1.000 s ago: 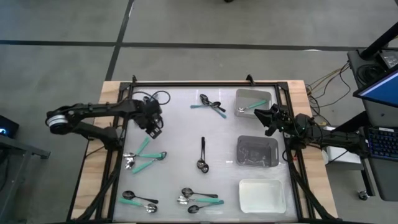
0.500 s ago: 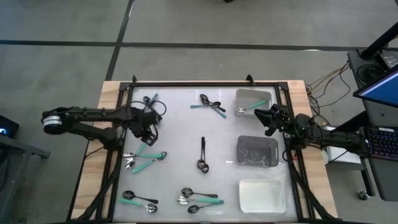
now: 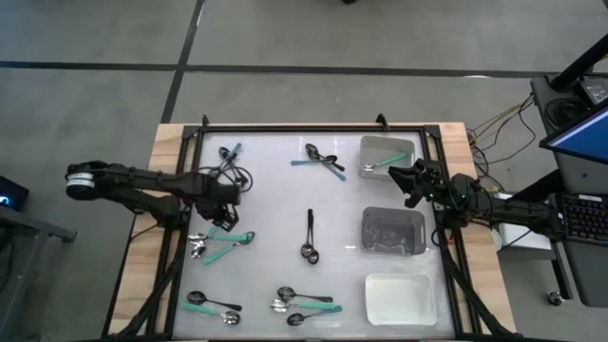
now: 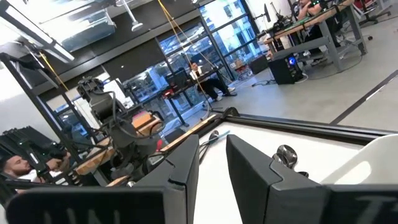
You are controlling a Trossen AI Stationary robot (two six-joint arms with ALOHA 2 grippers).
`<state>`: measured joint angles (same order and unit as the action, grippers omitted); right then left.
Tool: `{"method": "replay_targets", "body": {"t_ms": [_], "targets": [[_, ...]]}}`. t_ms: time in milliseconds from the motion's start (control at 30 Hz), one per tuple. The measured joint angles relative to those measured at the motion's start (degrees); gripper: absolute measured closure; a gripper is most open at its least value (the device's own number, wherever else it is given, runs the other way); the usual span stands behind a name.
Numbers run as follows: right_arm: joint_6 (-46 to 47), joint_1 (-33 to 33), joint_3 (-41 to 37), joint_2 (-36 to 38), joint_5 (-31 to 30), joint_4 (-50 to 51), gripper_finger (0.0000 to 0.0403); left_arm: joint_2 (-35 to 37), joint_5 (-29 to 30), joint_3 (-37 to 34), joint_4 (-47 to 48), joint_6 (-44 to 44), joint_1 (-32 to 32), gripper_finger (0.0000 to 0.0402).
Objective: Sort silverware by color (type)
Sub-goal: Put the light blue spoon into the gray bin
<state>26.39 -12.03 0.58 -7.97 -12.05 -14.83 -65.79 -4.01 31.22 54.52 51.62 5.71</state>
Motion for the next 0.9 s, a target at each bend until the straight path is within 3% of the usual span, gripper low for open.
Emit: {"method": "replay_targets", "body": {"t_ms": [467, 733, 900], "targets": [[-0.01, 0.00, 0.00, 0.00, 0.01, 0.00, 0.0330, -7.12, 0.55, -2.70, -4.02, 2.55, -2.16, 0.0302], [0.00, 0.02, 0.00, 0.00, 0.00, -0.01, 0.0330, -7.84, 3.27, -0.84, -2.23, -6.98, -2.21, 0.0307], [0.00, 0.01, 0.00, 0.00, 0.00, -0.01, 0.0330, -7.94, 5.74, 0.21, -1.05, -10.25, -2.18, 0.0348]]}}
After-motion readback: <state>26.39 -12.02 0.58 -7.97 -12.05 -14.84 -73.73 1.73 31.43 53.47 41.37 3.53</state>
